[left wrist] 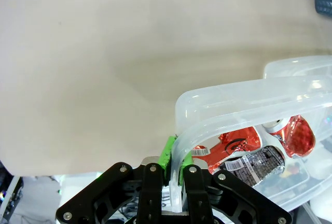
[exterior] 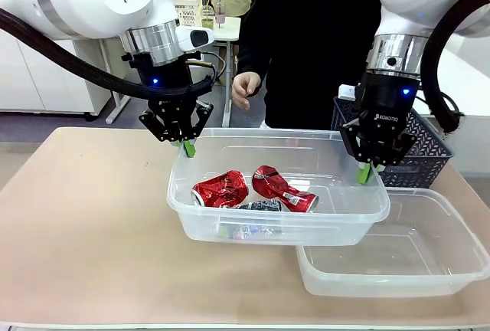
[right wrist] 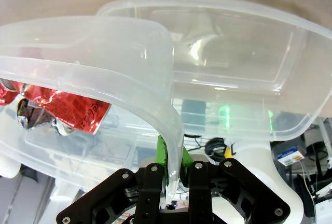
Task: Sort the waste into each basket.
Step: Offer the picked Organizing box to the human.
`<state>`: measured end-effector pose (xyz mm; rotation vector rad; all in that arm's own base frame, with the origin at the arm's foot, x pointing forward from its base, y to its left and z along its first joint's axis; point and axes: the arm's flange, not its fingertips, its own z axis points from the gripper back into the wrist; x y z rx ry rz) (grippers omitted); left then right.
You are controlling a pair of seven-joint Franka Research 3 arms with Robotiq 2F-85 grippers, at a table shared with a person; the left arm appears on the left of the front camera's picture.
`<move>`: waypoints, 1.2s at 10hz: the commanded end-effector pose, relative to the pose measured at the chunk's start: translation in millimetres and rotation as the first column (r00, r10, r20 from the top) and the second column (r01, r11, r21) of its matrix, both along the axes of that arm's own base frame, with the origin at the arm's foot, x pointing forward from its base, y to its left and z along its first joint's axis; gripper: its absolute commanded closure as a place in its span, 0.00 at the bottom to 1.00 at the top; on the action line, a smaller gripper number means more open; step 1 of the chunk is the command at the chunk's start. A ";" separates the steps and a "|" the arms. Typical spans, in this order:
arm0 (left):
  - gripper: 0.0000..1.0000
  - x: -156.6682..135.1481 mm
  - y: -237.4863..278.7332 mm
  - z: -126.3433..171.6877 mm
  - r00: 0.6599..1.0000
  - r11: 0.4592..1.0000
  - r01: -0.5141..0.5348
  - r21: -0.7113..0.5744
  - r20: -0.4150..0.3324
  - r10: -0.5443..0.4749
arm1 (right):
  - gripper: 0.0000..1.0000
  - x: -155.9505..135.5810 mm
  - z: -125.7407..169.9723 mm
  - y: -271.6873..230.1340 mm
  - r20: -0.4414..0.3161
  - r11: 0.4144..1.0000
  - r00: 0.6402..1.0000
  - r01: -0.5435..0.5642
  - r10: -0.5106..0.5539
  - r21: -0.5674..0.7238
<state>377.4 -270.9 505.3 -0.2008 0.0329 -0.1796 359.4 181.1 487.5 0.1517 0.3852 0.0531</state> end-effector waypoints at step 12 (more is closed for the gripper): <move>0.94 157.9 0.5 -5.8 1.000 0.999 -0.016 0.033 -0.002 0.016 | 0.93 160.8 -10.5 15.0 -0.042 0.992 0.991 -0.125 0.125 0.010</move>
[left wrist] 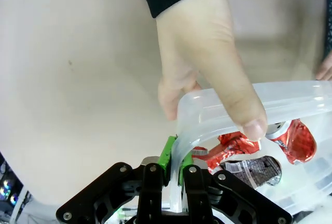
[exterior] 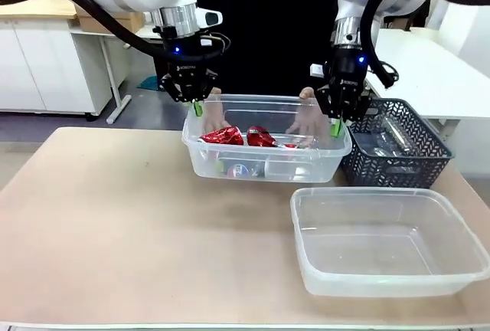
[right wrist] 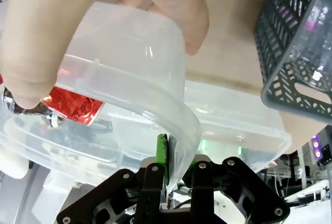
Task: Sort the waste into each basket.
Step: Offer the picked Organizing box to the human, then release the Organizing box you were holding.
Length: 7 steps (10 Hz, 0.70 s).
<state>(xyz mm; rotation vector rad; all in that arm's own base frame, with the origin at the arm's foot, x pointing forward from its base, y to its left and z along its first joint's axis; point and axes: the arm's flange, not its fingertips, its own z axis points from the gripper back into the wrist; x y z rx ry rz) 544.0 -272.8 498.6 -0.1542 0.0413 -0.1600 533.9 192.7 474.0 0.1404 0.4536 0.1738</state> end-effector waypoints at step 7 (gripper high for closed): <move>0.94 -8.7 2.3 0.8 1.000 1.000 0.002 -0.015 0.004 -0.002 | 0.93 -13.7 3.0 3.5 0.017 1.000 1.000 -0.001 0.001 -0.003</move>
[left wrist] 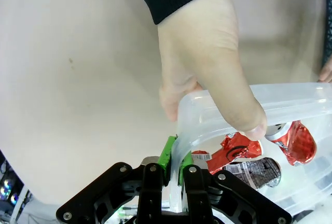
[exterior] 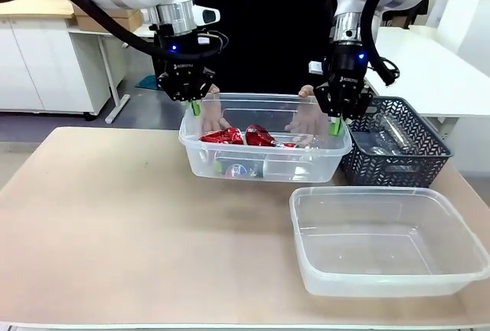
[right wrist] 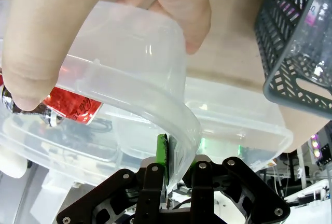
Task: Sort the waste into each basket.
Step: Release the Organizing box you were holding.
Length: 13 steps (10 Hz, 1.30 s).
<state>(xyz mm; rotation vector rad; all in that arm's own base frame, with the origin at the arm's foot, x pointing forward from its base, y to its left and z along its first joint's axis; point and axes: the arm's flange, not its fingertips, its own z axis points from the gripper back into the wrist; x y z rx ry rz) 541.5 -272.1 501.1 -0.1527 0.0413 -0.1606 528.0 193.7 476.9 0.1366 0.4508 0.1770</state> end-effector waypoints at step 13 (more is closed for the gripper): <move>0.00 -44.1 10.0 26.0 0.989 0.991 0.113 -0.075 0.109 -0.105 | 0.00 -44.8 25.6 -30.7 0.344 0.983 0.927 0.095 -0.146 0.160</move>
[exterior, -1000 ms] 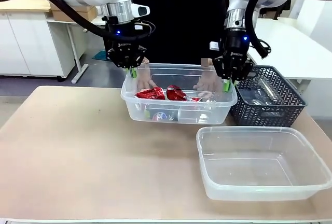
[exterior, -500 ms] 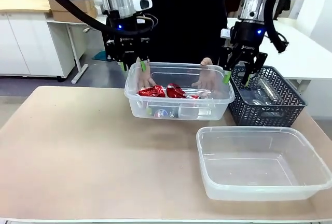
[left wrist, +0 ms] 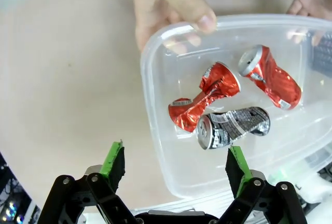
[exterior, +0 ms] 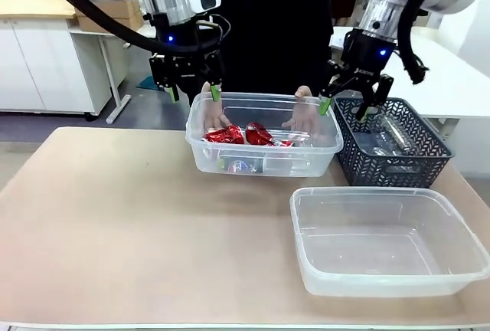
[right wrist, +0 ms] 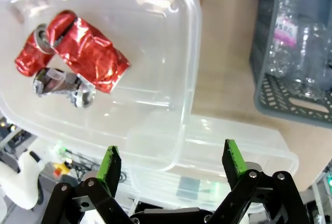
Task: Sort the waste into each basket.
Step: Release the Organizing box you were holding, then pick up the Organizing box on the right side of the table and lift it.
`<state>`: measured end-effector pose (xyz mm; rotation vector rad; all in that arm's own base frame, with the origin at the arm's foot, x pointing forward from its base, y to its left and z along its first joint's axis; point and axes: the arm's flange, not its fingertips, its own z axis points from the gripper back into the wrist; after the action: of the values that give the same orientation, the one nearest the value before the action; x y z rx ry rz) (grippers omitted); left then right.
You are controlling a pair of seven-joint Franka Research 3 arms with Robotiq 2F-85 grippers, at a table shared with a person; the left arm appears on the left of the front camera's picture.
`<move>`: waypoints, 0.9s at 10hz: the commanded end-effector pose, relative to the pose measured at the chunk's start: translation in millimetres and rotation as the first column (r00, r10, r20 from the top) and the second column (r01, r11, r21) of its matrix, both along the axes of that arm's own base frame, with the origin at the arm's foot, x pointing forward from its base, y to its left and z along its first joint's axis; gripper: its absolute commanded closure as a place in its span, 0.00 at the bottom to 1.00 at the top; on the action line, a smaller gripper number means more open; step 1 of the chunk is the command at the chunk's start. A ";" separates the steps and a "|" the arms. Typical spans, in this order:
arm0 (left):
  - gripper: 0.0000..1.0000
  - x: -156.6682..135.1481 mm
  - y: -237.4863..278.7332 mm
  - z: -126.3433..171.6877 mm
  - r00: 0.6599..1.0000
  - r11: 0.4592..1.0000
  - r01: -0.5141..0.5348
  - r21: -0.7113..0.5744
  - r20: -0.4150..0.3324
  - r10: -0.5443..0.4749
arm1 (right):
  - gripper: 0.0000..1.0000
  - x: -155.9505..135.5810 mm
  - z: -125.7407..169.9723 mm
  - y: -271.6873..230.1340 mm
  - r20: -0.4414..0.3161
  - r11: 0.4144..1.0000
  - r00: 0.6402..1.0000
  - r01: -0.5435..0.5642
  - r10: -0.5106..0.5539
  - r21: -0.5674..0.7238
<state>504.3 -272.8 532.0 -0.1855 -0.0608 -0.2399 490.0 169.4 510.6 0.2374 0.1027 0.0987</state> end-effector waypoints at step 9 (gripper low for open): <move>0.00 -69.2 38.9 44.9 0.984 0.987 0.160 0.031 -0.078 -0.157 | 0.00 -42.5 16.7 -37.1 -0.007 0.999 0.999 -0.038 0.038 -0.010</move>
<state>472.1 -260.3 554.9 -0.1575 0.0287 -0.2963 481.1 162.5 512.6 0.2296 0.1265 0.1047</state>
